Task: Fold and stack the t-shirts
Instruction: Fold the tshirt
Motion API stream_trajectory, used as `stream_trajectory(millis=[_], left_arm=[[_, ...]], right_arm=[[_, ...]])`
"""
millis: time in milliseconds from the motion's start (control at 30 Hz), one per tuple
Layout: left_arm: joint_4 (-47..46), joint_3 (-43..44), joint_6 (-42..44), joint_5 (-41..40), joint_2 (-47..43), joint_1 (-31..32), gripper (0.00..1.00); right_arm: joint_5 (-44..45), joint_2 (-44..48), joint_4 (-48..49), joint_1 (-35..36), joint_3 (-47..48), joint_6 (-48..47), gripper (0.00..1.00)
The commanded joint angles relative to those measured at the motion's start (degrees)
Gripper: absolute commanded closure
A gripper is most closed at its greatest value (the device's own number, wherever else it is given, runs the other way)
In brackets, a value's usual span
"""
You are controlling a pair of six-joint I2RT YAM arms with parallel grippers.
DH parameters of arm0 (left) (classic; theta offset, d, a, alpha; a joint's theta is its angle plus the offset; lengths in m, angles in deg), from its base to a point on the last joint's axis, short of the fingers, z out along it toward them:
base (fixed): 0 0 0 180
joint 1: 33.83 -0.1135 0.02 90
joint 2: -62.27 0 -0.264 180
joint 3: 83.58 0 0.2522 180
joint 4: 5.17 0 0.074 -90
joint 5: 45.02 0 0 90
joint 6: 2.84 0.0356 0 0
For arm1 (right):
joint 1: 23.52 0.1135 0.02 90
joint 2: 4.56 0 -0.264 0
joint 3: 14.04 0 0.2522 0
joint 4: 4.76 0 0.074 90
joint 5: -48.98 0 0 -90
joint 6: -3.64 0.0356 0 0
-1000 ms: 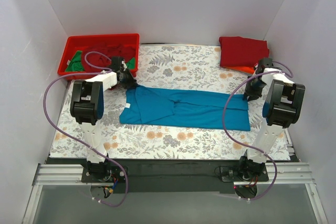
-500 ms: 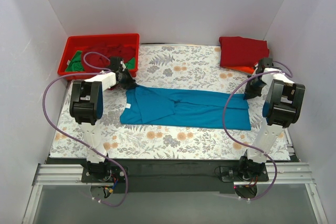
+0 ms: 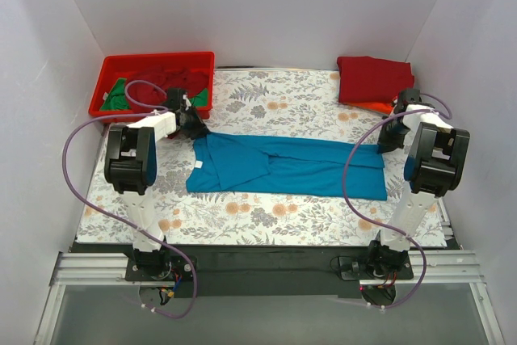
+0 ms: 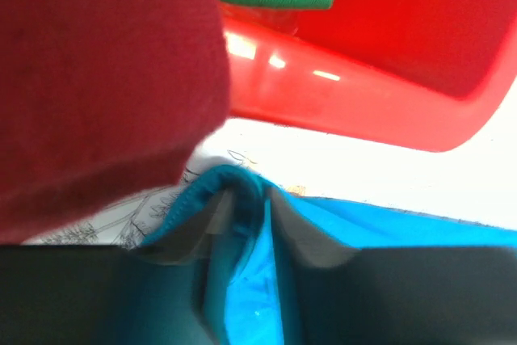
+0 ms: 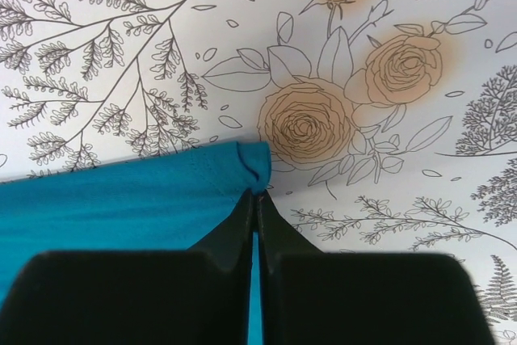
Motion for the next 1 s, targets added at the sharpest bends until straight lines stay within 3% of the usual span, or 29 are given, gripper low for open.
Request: stream_trajectory(millis=[0,33,133,267,567,800,967], left_arm=[[2.28,0.74,1.32,-3.39,-4.47,-0.82,0.74],[2.54,1.18,1.41,-3.31,-4.82,-0.82,0.68],[2.89,1.88,1.41,-2.61,-6.66,-0.82,0.53],[3.59,2.67,0.97,-2.25,-9.65,-0.29,0.47],[5.88,-0.66,-0.95,-3.92,-16.42,5.58,0.47],[5.88,-1.63,-4.55,-1.73,-16.17,12.09,0.47],[4.57,-1.81,-7.2,2.31,-12.83,14.65,0.46]], right_arm=[[5.15,1.13,-1.67,-1.15,1.48,-0.68,0.95],[5.06,1.39,-2.11,-1.24,1.92,-0.77,0.75],[5.24,2.44,-2.55,-1.15,3.58,-0.68,0.63],[5.15,4.72,-3.69,-1.16,6.49,0.19,0.46],[-8.9,9.38,-3.87,2.09,6.76,3.36,0.48],[-9.7,9.13,-3.0,15.6,3.16,5.37,0.48],[-11.28,7.46,-0.62,20.55,1.05,6.87,0.49]])
